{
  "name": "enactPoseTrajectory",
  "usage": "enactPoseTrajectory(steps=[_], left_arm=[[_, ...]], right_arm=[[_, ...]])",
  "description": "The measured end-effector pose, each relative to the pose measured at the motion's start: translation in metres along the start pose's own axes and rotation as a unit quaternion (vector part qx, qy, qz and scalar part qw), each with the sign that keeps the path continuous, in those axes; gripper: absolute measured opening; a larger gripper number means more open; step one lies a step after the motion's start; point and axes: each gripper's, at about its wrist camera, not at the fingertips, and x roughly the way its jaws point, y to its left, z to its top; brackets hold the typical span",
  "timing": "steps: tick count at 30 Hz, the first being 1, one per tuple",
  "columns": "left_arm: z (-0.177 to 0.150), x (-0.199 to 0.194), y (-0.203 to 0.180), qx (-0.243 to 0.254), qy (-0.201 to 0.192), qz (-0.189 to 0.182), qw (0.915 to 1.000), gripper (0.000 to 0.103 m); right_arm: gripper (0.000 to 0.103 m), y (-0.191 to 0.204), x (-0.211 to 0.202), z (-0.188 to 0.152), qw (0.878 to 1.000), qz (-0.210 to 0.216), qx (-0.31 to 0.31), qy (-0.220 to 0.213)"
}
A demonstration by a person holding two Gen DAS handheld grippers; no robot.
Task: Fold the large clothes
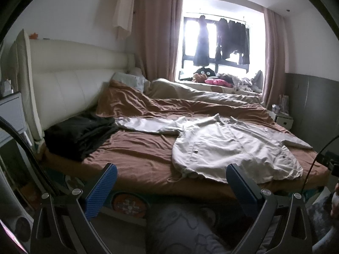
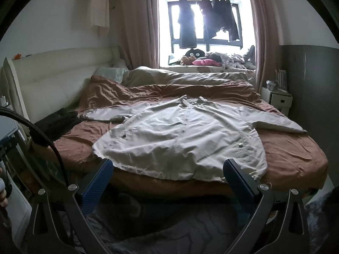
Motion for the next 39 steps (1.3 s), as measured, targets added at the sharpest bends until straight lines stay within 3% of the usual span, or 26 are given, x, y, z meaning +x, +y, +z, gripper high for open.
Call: enactPoseTrajectory(steps=[10, 22, 39], left_arm=[[0.002, 0.001, 0.002, -0.004, 0.001, 0.006, 1.0000, 0.103], [0.003, -0.009, 0.007, -0.006, -0.026, -0.015, 0.9995, 0.103], [0.004, -0.005, 0.012, -0.013, -0.017, -0.009, 0.9997, 0.103]], right_arm=[[0.103, 0.003, 0.000, -0.002, 1.000, -0.003, -0.004, 0.001], [0.103, 0.005, 0.000, -0.002, 1.000, -0.005, -0.009, 0.001], [0.103, 0.004, 0.001, -0.001, 1.000, -0.005, -0.008, 0.000]])
